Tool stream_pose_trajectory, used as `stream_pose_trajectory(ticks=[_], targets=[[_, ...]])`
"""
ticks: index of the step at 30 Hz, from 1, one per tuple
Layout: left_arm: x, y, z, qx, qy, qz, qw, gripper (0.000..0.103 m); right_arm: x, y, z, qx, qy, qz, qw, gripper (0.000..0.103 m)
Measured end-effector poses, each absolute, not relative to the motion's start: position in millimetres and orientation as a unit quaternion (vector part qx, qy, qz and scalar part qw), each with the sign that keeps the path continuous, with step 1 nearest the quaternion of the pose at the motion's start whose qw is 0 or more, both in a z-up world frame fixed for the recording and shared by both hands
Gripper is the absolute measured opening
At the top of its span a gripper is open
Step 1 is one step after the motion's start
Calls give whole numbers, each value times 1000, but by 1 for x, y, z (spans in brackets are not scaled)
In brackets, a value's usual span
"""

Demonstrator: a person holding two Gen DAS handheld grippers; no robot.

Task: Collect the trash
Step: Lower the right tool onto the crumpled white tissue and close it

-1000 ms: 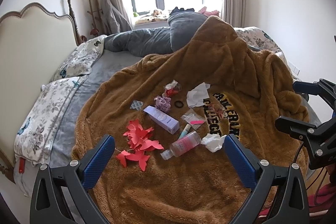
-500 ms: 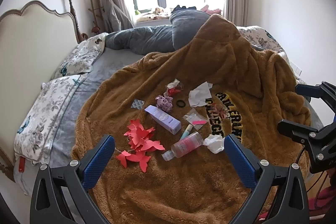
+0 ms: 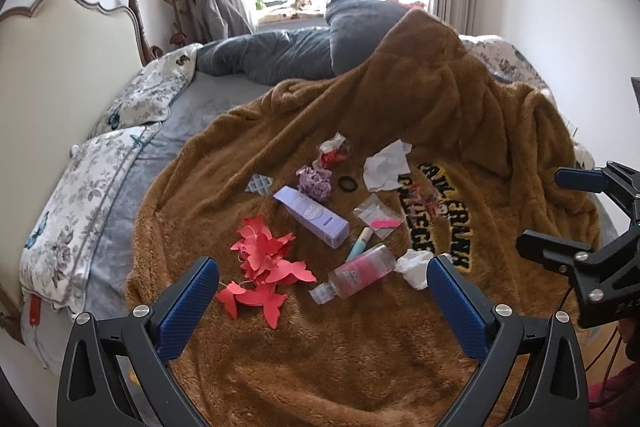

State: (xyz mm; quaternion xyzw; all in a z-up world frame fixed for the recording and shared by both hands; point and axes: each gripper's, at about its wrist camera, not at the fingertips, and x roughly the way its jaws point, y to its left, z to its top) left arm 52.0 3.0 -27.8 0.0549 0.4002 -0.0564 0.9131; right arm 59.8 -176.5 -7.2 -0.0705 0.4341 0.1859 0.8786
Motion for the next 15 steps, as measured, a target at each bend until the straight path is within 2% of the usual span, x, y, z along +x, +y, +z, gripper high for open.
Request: stream_pose_trajectory(ticks=[15], targets=[[131, 14, -90, 96, 470, -76, 874, 103, 152, -138, -139, -141, 575, 213, 777, 103]])
